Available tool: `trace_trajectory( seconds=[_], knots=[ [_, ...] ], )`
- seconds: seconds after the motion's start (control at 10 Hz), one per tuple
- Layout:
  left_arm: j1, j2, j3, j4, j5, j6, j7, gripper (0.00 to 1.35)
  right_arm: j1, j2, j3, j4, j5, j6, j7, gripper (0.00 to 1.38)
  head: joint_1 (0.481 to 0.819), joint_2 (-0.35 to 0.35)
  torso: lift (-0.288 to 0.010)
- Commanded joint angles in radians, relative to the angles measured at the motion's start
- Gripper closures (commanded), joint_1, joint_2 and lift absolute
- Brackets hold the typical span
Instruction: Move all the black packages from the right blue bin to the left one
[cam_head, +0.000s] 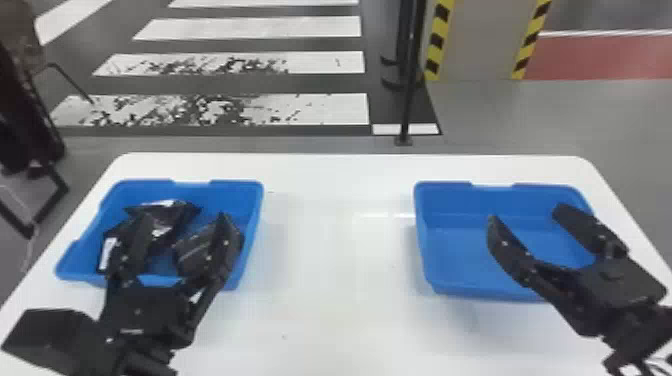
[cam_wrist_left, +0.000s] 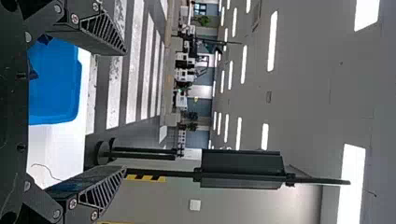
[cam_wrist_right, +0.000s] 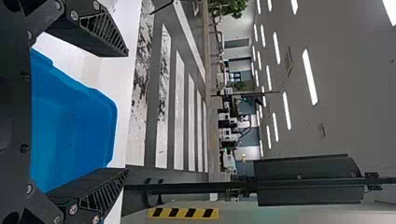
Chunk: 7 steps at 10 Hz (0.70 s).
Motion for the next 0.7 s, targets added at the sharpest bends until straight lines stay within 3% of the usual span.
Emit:
trace_trajectory(
  seconds=[0.0, 0.6],
  knots=[
    [0.001, 0.0, 0.0, -0.001, 0.002, -0.004, 0.0, 0.21, 0.0, 0.0, -0.001, 0.0, 0.001, -0.003, 0.0, 0.17, 0.695, 0.048, -0.173],
    [-0.001, 0.002, -0.002, -0.001, 0.004, -0.026, 0.0, 0.21, 0.008, 0.002, -0.005, -0.01, 0.001, -0.005, 0.0, 0.17, 0.695, 0.047, -0.173]
  ],
)
